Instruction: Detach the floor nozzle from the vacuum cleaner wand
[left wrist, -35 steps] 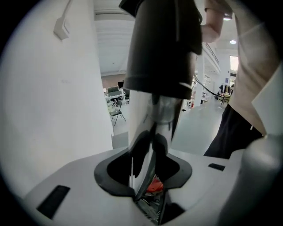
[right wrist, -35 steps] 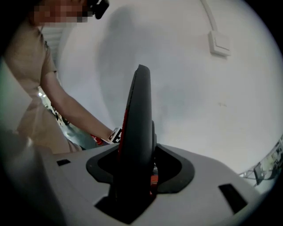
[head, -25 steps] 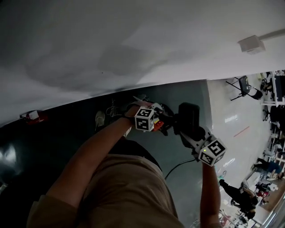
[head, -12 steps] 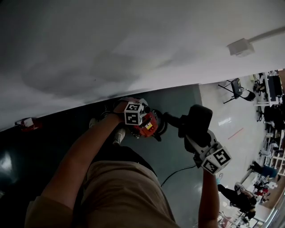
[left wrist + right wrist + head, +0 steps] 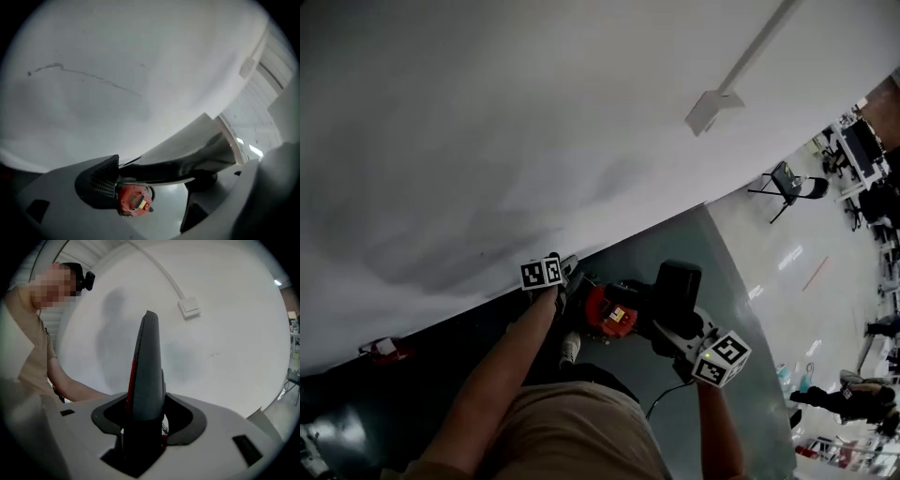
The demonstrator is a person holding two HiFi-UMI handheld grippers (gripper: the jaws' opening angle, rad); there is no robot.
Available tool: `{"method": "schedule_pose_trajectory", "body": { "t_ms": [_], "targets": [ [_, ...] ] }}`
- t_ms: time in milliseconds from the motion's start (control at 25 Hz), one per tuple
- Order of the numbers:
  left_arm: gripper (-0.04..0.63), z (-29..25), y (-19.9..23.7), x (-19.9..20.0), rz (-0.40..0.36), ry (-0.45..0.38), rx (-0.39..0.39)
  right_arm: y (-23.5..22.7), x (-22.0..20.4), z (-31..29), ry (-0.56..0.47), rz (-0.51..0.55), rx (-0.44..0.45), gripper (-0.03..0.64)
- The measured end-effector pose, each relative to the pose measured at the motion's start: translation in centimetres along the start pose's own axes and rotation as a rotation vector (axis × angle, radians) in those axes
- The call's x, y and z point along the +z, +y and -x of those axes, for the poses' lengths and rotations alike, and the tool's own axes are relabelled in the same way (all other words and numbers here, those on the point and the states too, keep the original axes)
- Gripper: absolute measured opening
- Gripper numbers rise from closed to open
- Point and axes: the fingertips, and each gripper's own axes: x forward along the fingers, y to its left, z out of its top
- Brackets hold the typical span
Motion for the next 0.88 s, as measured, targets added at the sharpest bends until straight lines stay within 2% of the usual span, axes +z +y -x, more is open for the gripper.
{"method": "schedule_pose_trajectory", "body": {
  "t_ms": [40,80,200,280,360,480,560,640,800,880],
  "targets": [
    [0.393,0.3,0.4,0.7,0.042,-0.006,0.014,0.1,-0.2,-0.2,-0.019,-0.018,0.004,0.225],
    [0.394,0.6,0.5,1.6,0.051,-0.019,0.024,0.1,-0.4,-0.3,-0.038,-0.033,0.008,0.225],
    [0.394,2.7,-1.2,5.1,-0.003,-0.107,0.01,-0.5,-1.3,-0.1,-0.089,-0.089,0.007,0.225],
    [0.394,3.8,-2.6,6.6,0.018,-0.156,-0.035,-1.3,-2.3,0.2,-0.112,-0.132,-0.012,0.225],
    [0.394,4.3,-2.8,6.7,0.029,-0.153,-0.054,-1.9,-3.4,0.6,-0.129,-0.178,-0.037,0.225],
    [0.394,4.8,-1.6,5.7,0.026,-0.118,-0.036,-2.6,-5.0,1.4,-0.153,-0.24,-0.056,0.225],
    [0.393,5.4,-1.6,5.0,0.005,-0.102,-0.057,-3.1,-6.0,1.6,-0.159,-0.269,-0.067,0.225],
    [0.393,6.5,-3.2,4.5,-0.074,-0.103,-0.134,-3.6,-7.1,1.6,-0.152,-0.291,-0.084,0.225],
    [0.382,10.4,-8.5,2.2,-0.329,-0.116,-0.369,-4.1,-9.0,1.6,-0.127,-0.332,-0.102,0.225],
    [0.365,12.3,-10.4,0.5,-0.444,-0.101,-0.448,-4.5,-9.8,1.4,-0.113,-0.34,-0.109,0.225]
  ]
}}
